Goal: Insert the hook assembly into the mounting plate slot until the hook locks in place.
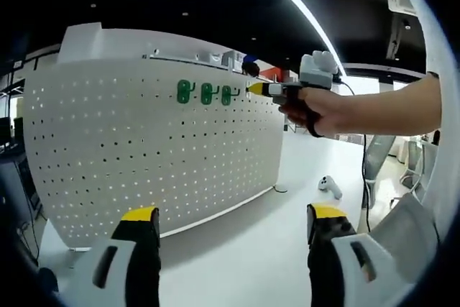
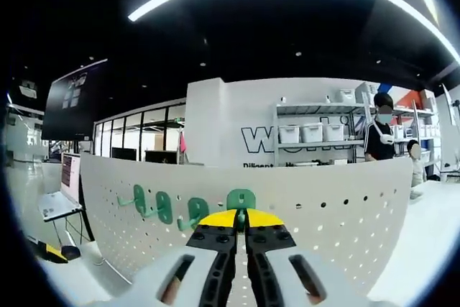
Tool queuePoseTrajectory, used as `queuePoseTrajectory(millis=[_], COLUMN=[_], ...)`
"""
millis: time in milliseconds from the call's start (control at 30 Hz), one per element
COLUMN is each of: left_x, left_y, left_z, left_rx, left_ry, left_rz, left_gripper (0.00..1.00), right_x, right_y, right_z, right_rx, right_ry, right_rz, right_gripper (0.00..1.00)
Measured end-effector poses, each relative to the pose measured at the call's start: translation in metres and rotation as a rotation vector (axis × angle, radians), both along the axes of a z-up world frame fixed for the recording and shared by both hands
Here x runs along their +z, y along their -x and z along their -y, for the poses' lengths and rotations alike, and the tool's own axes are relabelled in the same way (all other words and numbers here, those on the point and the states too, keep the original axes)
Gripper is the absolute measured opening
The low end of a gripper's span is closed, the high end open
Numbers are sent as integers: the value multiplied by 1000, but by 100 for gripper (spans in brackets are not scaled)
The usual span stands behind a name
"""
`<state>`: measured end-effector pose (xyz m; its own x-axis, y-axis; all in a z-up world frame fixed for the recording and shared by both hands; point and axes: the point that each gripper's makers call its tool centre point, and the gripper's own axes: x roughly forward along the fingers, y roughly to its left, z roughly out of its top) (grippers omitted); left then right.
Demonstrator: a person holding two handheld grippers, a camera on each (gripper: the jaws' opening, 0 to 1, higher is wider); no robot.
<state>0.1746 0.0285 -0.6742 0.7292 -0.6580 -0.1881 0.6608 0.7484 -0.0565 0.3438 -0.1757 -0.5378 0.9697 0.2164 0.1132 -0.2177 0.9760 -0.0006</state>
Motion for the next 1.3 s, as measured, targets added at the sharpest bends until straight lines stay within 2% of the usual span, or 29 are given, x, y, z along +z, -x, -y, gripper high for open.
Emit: queuePoseTrajectory(millis=[100, 167, 433, 867, 1167, 1300], left_x=[-1, -1, -4, -4, -7, -7], left_y=[-1, -1, -1, -3, -1, -1], left_z=[-2, -3, -5, -7, -10, -11], left_rx=[2, 6, 8, 7, 9, 12], left_ry=[-3, -3, -9, -22, -28, -25], left_rz=[-1, -2, -10, -10, -20, -20], left_gripper=[86, 86, 86, 84, 84, 84], right_x=[-3, -5, -11, -14, -15, -15], right_y=[-4, -6, -11, -15, -17, -19], right_z=[-2, 0, 1, 0, -1, 0], right_rx=[4, 4, 6, 0, -47, -81], right_ry=[13, -8, -11, -11, -20, -57], right_rz=[-5, -12, -28, -28, -14, -27], right_gripper=[1, 1, 1, 1, 1, 1])
